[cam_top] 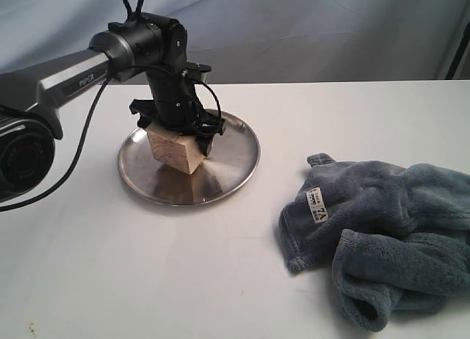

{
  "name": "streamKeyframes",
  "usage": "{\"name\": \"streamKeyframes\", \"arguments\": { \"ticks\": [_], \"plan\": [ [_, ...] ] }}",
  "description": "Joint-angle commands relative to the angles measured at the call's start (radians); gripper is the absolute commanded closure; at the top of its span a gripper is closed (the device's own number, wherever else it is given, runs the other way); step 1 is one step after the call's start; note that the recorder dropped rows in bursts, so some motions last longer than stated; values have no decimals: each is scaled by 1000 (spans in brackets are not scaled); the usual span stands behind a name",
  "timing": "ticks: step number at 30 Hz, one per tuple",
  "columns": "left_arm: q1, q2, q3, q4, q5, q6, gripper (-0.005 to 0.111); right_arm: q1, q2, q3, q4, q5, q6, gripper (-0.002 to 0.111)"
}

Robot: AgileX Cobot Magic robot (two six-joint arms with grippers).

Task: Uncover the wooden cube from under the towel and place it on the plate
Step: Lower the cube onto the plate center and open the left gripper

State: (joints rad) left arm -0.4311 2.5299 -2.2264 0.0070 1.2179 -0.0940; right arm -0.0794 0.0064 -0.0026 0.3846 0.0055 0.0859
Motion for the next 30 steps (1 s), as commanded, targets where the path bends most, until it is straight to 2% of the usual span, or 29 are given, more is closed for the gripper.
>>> {"name": "streamKeyframes", "arguments": {
  "ticks": [1, 5, 12, 17, 20, 30],
  "plan": [
    [2, 17, -13, 3, -7, -6, 99, 0, -6, 3, 5, 12, 4, 105],
    [2, 20, -13, 3, -7, -6, 88, 0, -6, 3, 5, 12, 4, 105],
    [2, 18, -13, 3, 1, -6, 43, 0, -6, 3, 5, 12, 4, 105],
    [2, 14, -13, 0, 3, -6, 24, 0, -6, 3, 5, 12, 4, 105],
    [2, 5, -13, -7, 3, -10, 19, 0, -6, 3, 5, 12, 4, 105],
    [2, -89, -13, 36, 0, -33, 20, 0, -6, 3, 5, 12, 4, 105]
  ]
}}
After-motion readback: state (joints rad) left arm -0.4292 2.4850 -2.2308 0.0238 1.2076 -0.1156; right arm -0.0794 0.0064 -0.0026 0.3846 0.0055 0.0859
